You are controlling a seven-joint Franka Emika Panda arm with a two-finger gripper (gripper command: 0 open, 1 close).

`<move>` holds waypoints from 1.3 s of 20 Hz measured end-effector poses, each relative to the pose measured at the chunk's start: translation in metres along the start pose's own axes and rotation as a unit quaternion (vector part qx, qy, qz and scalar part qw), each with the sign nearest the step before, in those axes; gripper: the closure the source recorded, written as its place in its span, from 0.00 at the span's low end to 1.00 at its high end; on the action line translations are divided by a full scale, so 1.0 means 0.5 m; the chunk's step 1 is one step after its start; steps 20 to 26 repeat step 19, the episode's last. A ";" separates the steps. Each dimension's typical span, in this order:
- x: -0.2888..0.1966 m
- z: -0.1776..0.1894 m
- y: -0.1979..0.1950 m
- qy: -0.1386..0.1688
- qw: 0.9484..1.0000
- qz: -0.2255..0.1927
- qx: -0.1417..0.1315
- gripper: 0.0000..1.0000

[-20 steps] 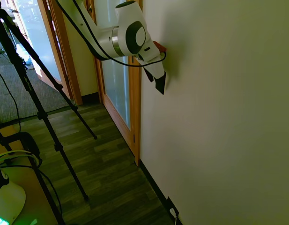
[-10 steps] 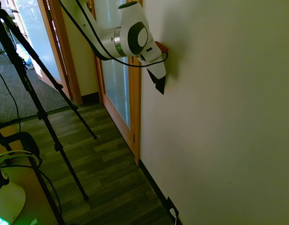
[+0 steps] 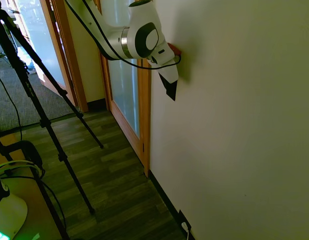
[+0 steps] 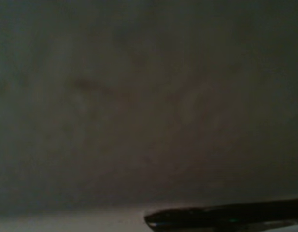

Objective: Turn on the light

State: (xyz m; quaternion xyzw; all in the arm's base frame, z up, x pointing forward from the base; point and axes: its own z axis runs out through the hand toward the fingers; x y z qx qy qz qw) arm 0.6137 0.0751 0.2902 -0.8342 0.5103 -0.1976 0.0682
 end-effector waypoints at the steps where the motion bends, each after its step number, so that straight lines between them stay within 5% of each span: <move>1: 0.002 -0.008 -0.001 0.001 1.000 0.001 0.001 1.00; 19: 0.032 -0.280 0.104 0.036 0.999 0.024 0.028 1.00; 26: 0.032 -0.280 0.104 0.036 0.999 0.024 0.028 1.00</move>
